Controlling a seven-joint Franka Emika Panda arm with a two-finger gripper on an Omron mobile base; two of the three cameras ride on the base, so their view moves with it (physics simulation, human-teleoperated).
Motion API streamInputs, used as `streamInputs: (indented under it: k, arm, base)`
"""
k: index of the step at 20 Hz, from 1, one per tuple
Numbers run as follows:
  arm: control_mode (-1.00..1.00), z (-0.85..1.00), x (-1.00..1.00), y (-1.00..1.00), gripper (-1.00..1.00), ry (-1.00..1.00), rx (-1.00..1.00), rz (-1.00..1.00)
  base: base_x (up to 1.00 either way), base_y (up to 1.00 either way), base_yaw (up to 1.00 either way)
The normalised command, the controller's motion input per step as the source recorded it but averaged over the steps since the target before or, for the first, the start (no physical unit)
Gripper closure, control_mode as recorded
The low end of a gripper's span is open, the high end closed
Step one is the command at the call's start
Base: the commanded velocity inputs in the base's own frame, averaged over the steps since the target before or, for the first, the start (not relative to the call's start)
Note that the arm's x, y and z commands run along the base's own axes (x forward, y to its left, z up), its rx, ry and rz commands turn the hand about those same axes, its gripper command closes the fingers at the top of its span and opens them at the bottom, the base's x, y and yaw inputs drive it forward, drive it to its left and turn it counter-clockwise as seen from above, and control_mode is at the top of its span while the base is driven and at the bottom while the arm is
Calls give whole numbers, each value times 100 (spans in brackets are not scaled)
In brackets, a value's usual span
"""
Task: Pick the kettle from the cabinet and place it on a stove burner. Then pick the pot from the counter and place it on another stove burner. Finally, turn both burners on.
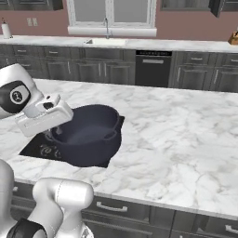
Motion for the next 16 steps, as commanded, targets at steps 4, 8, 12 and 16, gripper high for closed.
streamInputs:
  k: [4,8,12,16]
  arm:
    - [-100,-9,34,0,100,1,5,14]
    - [-100,-17,41,4,100,2,7,19]
    - [-100,-19,38,3,100,0,7,18]
    - [-100,-11,34,2,100,0,4,14]
  base:
    - [0,0,0]
    - [0,0,0]
    - [0,0,0]
    - [0,0,0]
